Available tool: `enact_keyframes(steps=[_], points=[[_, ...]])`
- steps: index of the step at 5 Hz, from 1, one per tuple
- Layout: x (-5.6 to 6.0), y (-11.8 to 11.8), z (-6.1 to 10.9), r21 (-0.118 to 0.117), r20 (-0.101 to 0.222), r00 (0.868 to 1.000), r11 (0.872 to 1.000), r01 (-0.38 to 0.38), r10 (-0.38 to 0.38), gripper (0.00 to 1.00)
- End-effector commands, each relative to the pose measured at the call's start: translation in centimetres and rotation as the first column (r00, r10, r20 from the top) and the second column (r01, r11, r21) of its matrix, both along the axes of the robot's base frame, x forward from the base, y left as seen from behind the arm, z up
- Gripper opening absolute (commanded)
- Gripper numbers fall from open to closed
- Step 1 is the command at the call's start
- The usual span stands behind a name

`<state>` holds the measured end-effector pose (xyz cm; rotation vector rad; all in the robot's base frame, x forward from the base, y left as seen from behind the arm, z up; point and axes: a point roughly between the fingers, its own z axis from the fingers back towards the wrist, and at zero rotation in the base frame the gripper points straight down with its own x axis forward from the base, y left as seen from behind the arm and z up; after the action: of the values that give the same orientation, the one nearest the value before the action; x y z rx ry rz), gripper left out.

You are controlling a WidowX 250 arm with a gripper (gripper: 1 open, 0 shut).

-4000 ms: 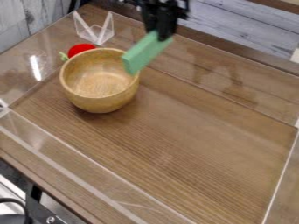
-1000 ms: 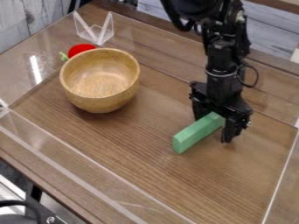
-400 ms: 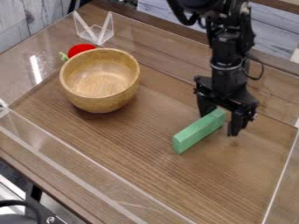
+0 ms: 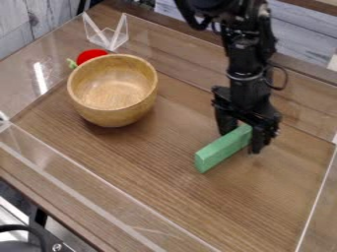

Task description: Remove the green block from the brown bowl and put it on the table

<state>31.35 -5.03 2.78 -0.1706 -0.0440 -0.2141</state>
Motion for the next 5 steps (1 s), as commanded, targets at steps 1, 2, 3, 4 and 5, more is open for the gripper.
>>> enact_keyframes(steps=[1,2,3,4,5], points=[[1.1,2.2,2.3,-0.01,0.091,0.995,0.999,-0.032,0.033,1.0],[1.5,3.2,2.7,-0.025,0.117,0.991,0.998,-0.066,0.069,1.0],[1.7,3.6,2.9,-0.035,0.135,0.987,0.996,-0.086,0.09,1.0],[1.2,3.3,4.1,-0.044,0.155,0.985,0.996,-0.072,0.078,1.0],[0.8,2.9,5.7,-0.053,0.18,0.982,0.997,-0.055,0.064,1.0]])
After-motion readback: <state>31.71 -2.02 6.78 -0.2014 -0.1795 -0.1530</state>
